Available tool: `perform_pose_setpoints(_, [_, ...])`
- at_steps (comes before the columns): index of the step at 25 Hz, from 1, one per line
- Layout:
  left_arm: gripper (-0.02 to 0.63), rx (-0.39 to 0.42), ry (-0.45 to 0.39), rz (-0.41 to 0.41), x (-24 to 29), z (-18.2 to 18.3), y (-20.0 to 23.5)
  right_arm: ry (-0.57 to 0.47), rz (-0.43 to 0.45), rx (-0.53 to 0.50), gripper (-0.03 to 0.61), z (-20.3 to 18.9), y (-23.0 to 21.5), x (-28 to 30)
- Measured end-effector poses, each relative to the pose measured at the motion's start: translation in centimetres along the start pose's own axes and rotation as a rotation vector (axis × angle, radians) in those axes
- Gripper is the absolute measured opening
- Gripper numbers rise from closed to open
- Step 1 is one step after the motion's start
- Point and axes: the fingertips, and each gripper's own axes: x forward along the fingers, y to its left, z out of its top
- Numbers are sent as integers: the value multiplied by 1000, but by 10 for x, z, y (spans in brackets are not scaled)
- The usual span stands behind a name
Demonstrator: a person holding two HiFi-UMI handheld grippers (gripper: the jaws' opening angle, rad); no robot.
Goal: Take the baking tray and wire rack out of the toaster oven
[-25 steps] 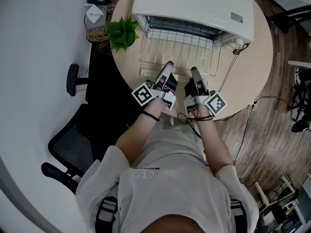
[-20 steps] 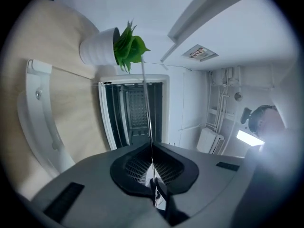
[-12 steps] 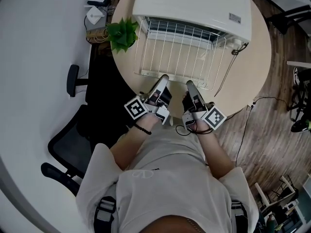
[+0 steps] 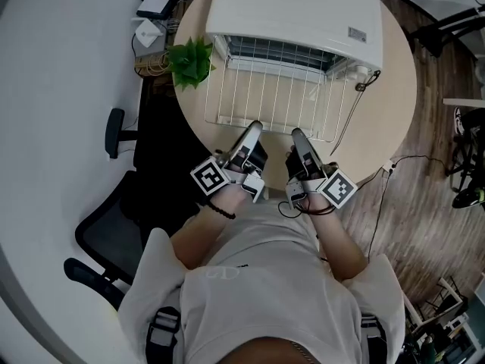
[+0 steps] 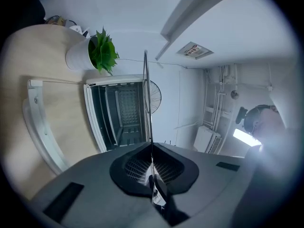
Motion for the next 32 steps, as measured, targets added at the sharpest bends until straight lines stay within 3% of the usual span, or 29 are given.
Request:
perform_pose_setpoints(7, [3,0,20,4,-12,-10,-23,20,25,-4,15,-9,17,-18])
perform_pose_setpoints(19, [3,9,13,1,9,3,-21,23,22,-24,15,8,18,0])
perform_pose_setpoints(32, [5,27,-18,10,64,17,-28,9,8,37,15,58,23,30])
